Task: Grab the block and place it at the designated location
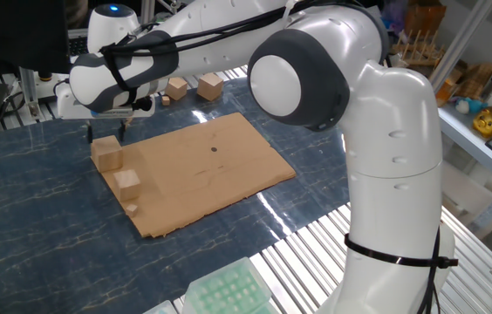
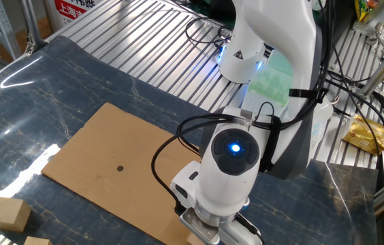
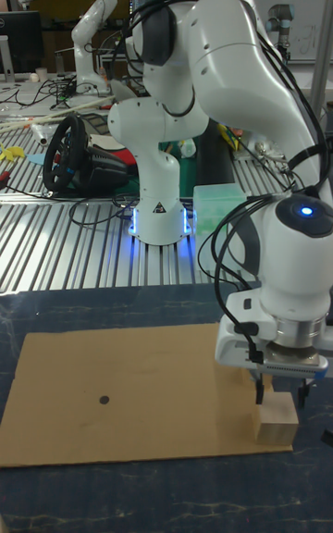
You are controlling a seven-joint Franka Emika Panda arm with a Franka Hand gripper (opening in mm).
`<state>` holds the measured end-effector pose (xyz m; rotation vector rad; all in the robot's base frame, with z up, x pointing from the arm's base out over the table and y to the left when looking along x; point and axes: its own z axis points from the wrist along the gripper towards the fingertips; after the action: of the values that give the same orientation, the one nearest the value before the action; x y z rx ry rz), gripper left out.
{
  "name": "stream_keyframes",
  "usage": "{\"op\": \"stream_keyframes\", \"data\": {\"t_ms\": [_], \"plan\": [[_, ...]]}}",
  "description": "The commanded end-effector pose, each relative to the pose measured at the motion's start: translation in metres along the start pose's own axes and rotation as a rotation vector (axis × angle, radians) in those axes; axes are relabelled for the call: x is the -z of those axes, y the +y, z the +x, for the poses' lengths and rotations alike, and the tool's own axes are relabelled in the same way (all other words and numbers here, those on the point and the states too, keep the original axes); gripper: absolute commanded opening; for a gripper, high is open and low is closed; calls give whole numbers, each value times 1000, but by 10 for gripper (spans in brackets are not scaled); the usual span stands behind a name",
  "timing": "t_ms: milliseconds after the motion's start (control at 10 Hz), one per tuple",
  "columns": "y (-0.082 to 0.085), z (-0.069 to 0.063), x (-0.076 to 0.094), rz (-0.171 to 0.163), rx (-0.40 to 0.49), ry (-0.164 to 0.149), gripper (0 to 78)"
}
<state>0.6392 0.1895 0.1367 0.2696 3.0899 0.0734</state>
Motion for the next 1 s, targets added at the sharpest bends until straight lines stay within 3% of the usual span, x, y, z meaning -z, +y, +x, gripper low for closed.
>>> {"op": "stream_keyframes", "data": {"t_ms": [100, 500, 600, 1000], "plan": [[0, -1, 1, -1, 0, -3, 774], [0, -1, 1, -1, 0, -3, 774], [-1, -1, -8, -4, 8, -8, 774], [-2, 0, -18, -6, 10, -16, 774]]}}
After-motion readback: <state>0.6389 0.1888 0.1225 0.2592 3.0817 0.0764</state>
